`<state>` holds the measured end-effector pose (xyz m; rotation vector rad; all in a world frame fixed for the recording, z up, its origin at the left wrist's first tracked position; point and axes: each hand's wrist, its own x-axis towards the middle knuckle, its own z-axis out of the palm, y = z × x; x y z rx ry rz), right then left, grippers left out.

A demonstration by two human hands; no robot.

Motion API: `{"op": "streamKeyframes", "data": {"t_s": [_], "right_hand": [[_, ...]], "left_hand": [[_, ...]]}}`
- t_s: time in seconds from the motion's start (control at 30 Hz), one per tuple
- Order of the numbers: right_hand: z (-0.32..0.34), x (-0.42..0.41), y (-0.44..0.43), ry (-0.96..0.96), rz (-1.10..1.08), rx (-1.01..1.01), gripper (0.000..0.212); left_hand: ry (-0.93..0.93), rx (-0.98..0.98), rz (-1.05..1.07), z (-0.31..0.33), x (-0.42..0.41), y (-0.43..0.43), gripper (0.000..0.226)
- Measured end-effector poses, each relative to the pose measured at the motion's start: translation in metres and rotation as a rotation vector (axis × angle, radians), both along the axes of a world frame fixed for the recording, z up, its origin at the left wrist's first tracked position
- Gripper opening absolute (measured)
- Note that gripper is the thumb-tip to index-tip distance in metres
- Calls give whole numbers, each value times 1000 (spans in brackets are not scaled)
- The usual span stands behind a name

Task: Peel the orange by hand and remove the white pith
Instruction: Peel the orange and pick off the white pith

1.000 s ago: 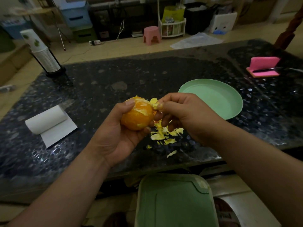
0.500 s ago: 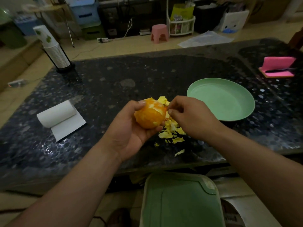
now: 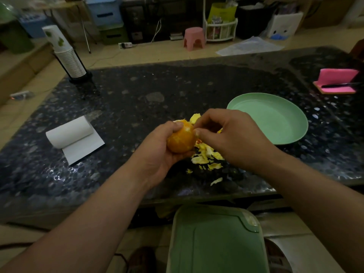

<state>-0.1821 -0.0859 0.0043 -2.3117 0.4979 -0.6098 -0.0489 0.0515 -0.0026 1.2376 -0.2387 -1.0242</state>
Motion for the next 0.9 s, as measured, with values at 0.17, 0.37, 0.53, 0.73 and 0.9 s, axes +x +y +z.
{"op": "streamKeyframes", "data": {"t_s": [0.17, 0.37, 0.53, 0.73, 0.9], "right_hand": [[-4, 0, 1, 39, 8, -110, 5], [-1, 1, 2, 105, 46, -396, 9], [-3, 6, 9, 64, 24, -530, 12], [-3, 6, 11, 6, -10, -465, 11], [-5, 2, 5, -49, -44, -196, 11]], "left_hand": [[-102, 57, 11, -2, -2, -3, 37], [-254, 124, 9, -5, -4, -6, 30], [-337, 168, 3, -4, -5, -6, 33], [-280, 131, -1, 1, -7, -3, 30], [-69, 22, 34, 8, -6, 0, 34]]}}
